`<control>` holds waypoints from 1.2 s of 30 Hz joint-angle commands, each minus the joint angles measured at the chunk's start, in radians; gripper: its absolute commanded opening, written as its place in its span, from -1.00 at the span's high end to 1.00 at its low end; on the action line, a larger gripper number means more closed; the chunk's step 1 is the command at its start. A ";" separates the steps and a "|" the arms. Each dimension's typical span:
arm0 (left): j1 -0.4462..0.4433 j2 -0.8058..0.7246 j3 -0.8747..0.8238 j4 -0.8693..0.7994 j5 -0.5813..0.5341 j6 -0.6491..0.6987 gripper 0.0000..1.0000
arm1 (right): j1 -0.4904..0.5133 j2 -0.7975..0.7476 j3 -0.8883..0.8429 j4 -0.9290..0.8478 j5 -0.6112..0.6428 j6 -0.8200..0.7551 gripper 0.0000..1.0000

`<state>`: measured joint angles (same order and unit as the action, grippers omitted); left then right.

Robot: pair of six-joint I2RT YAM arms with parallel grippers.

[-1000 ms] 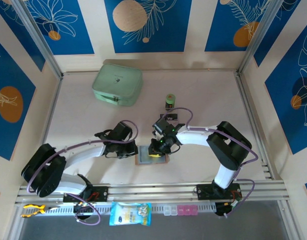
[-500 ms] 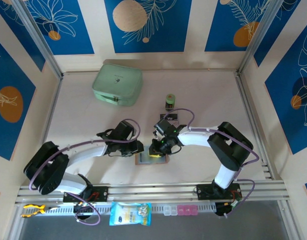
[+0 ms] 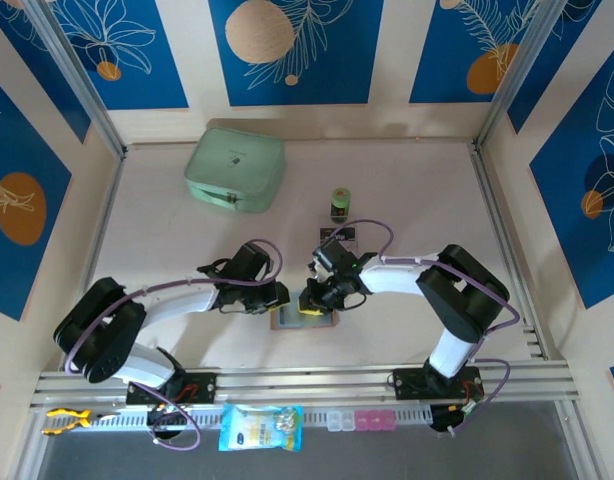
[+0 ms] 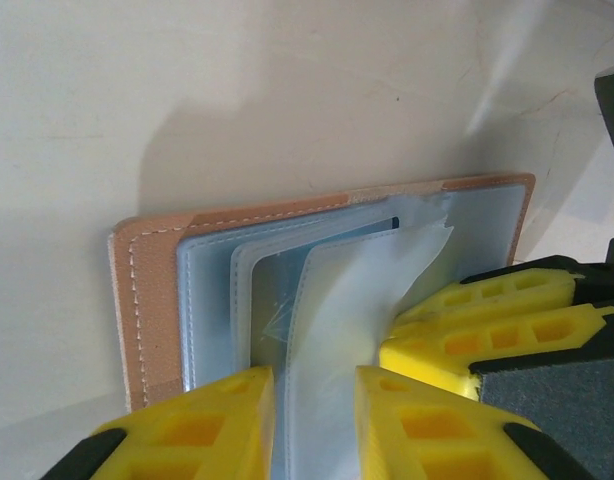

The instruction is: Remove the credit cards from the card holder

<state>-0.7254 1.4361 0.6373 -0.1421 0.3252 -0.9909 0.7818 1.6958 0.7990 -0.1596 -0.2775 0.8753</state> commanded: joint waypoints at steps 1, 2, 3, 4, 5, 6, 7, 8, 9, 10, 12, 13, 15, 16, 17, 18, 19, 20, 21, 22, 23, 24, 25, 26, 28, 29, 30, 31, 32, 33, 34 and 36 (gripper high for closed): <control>-0.010 0.006 -0.018 0.000 0.001 -0.017 0.45 | -0.006 -0.012 -0.030 -0.005 -0.014 0.016 0.64; -0.009 0.006 -0.018 0.000 0.001 -0.018 0.44 | -0.005 -0.015 -0.033 -0.001 -0.014 0.016 0.64; -0.010 0.009 -0.017 0.003 0.003 -0.018 0.44 | -0.007 -0.017 -0.035 0.004 -0.016 0.015 0.64; -0.010 0.014 -0.018 0.008 0.009 -0.019 0.43 | -0.007 -0.018 -0.038 0.007 -0.018 0.015 0.64; -0.012 0.019 -0.018 0.014 0.013 -0.020 0.43 | -0.007 -0.018 -0.039 0.010 -0.019 0.016 0.63; -0.012 0.023 -0.018 0.024 0.019 -0.023 0.43 | -0.009 -0.020 -0.041 0.011 -0.020 0.016 0.64; -0.011 0.027 -0.022 0.036 0.024 -0.028 0.43 | -0.008 -0.021 -0.042 0.016 -0.022 0.016 0.64; -0.012 0.029 -0.023 0.046 0.028 -0.032 0.44 | -0.009 -0.021 -0.044 0.019 -0.023 0.016 0.64; -0.013 0.033 -0.025 0.057 0.032 -0.035 0.44 | -0.008 -0.022 -0.046 0.020 -0.024 0.016 0.64; -0.013 0.035 -0.026 0.065 0.037 -0.038 0.44 | -0.009 -0.022 -0.047 0.023 -0.026 0.017 0.64; -0.015 0.038 -0.027 0.077 0.044 -0.043 0.47 | -0.009 -0.021 -0.049 0.024 -0.027 0.017 0.64; -0.015 0.038 -0.025 0.081 0.045 -0.043 0.51 | -0.009 -0.022 -0.049 0.026 -0.028 0.017 0.64; -0.016 0.039 -0.025 0.090 0.053 -0.043 0.57 | -0.009 -0.027 -0.048 0.026 -0.029 0.016 0.64; -0.016 0.036 -0.025 0.093 0.055 -0.045 0.58 | -0.009 -0.030 -0.048 0.026 -0.028 0.016 0.64; -0.015 0.033 -0.025 0.094 0.057 -0.047 0.57 | -0.009 -0.034 -0.049 0.025 -0.028 0.016 0.64; -0.016 0.028 -0.027 0.098 0.056 -0.049 0.58 | -0.009 -0.040 -0.049 0.025 -0.028 0.017 0.64; -0.015 0.022 -0.027 0.098 0.057 -0.050 0.58 | -0.009 -0.049 -0.049 0.021 -0.026 0.017 0.63; -0.016 0.017 -0.027 0.098 0.057 -0.052 0.57 | -0.009 -0.057 -0.047 0.018 -0.023 0.017 0.62; -0.016 0.011 -0.027 0.098 0.058 -0.053 0.57 | -0.009 -0.067 -0.046 0.012 -0.020 0.016 0.59; -0.016 0.007 -0.024 0.095 0.060 -0.053 0.57 | -0.009 -0.078 -0.044 0.007 -0.014 0.015 0.56; -0.015 0.004 -0.021 0.093 0.062 -0.051 0.56 | -0.009 -0.090 -0.044 0.000 -0.009 0.014 0.53; -0.016 0.003 -0.018 0.090 0.067 -0.051 0.56 | -0.009 -0.103 -0.043 -0.008 -0.002 0.013 0.51; -0.015 0.003 -0.015 0.090 0.073 -0.052 0.55 | -0.009 -0.119 -0.042 -0.017 0.004 0.013 0.49; -0.016 0.003 -0.013 0.090 0.074 -0.053 0.55 | -0.009 -0.131 -0.040 -0.027 0.010 0.010 0.48; -0.018 0.003 -0.006 0.088 0.082 -0.056 0.55 | -0.011 -0.161 -0.038 -0.048 0.028 0.008 0.46; -0.018 0.002 -0.003 0.088 0.083 -0.058 0.55 | -0.012 -0.172 -0.037 -0.057 0.034 0.006 0.46; -0.019 0.001 0.001 0.087 0.084 -0.057 0.55 | -0.016 -0.186 -0.037 -0.068 0.043 0.006 0.46; -0.019 0.002 0.007 0.083 0.084 -0.057 0.55 | -0.019 -0.200 -0.037 -0.078 0.052 0.004 0.46; -0.021 0.003 0.013 0.080 0.086 -0.057 0.55 | -0.024 -0.211 -0.038 -0.085 0.059 0.004 0.46; -0.023 0.003 0.020 0.076 0.087 -0.056 0.55 | -0.030 -0.223 -0.042 -0.090 0.066 0.004 0.45; -0.026 0.004 0.028 0.072 0.089 -0.054 0.55 | -0.037 -0.235 -0.048 -0.093 0.067 0.004 0.46; -0.029 0.010 0.040 0.066 0.092 -0.053 0.57 | -0.053 -0.253 -0.056 -0.096 0.067 0.004 0.45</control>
<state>-0.7418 1.4597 0.6395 -0.0669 0.3931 -1.0424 0.7475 1.4784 0.7689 -0.2096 -0.2283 0.8841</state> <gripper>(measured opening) 0.217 0.272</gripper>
